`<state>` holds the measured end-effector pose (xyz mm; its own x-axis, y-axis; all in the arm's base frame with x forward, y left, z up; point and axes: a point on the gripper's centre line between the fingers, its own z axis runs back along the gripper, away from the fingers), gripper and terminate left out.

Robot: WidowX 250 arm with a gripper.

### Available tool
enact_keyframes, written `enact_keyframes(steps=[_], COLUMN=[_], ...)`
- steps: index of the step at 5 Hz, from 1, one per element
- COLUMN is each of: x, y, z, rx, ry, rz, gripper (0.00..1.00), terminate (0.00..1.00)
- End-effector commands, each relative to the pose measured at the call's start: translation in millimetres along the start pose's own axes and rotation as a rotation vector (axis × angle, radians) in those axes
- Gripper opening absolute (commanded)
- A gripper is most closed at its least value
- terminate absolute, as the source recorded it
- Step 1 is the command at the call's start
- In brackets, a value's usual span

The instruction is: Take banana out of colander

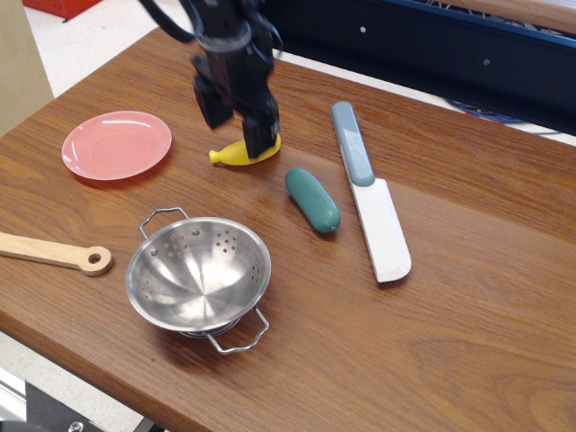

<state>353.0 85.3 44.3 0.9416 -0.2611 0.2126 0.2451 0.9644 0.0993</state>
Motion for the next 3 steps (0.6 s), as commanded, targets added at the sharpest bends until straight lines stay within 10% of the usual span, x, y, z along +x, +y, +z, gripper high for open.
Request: enact_keyframes(steps=[1,2,3], x=[15.6,15.6,15.6], y=[8.6,8.6,8.6], z=[73.7,73.7,73.7], rx=[0.044,0.044,0.044], ry=[-0.086,-0.086,-0.086], rz=[0.117,0.117,0.117], gripper=[1.00,1.00,1.00], terminate=[0.00,0.00,1.00])
